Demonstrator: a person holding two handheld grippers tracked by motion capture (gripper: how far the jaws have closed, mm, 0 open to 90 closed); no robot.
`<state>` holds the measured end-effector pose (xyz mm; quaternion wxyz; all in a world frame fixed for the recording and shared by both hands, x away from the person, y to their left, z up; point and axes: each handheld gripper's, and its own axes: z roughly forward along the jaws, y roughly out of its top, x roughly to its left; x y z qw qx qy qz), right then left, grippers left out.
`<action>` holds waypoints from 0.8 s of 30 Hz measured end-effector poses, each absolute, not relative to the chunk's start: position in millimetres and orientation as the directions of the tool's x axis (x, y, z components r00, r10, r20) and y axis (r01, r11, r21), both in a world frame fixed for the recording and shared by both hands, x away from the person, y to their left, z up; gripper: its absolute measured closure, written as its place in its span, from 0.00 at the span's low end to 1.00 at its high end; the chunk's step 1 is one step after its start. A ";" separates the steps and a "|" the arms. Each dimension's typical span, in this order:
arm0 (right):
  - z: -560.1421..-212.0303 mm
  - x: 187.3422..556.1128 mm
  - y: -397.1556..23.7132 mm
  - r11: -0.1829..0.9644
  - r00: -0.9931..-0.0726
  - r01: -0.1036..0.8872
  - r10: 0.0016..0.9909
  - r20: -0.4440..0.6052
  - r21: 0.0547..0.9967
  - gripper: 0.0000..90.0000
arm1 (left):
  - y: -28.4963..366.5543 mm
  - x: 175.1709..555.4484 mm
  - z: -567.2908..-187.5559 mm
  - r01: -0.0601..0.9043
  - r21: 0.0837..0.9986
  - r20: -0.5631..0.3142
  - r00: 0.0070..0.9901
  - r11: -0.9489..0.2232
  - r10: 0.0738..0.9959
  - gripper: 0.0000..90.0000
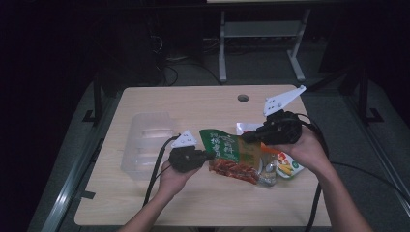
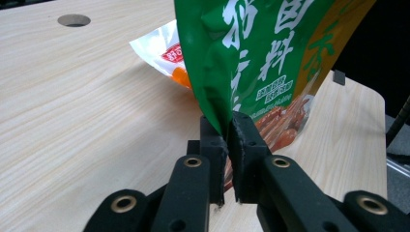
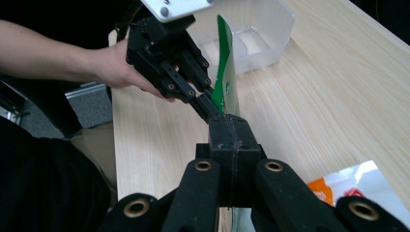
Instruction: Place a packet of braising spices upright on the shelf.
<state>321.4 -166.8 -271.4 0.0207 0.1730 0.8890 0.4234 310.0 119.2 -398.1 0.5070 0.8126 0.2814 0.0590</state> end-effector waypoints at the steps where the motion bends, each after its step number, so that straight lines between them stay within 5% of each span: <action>1: -271.6 320.8 -168.0 0.583 -0.937 0.293 0.331 0.107 0.758 1.00 | 118.9 309.3 -398.1 0.393 0.858 -0.186 0.837 -0.330 0.515 0.96; 14: -304.6 321.5 -166.9 0.650 -0.929 0.333 0.350 0.120 0.682 0.85 | 117.7 302.4 -397.6 0.360 0.871 -0.156 0.848 -0.335 0.506 0.97; 18: -315.6 323.8 -166.7 0.642 -0.926 0.343 0.353 0.132 0.686 0.99 | 118.7 301.9 -396.9 0.358 0.868 -0.151 0.851 -0.344 0.503 0.96; 24: -312.9 323.3 -165.0 0.635 -0.924 0.341 0.363 0.123 0.693 1.00 | 123.0 298.6 -394.1 0.348 0.870 -0.131 0.846 -0.349 0.516 0.88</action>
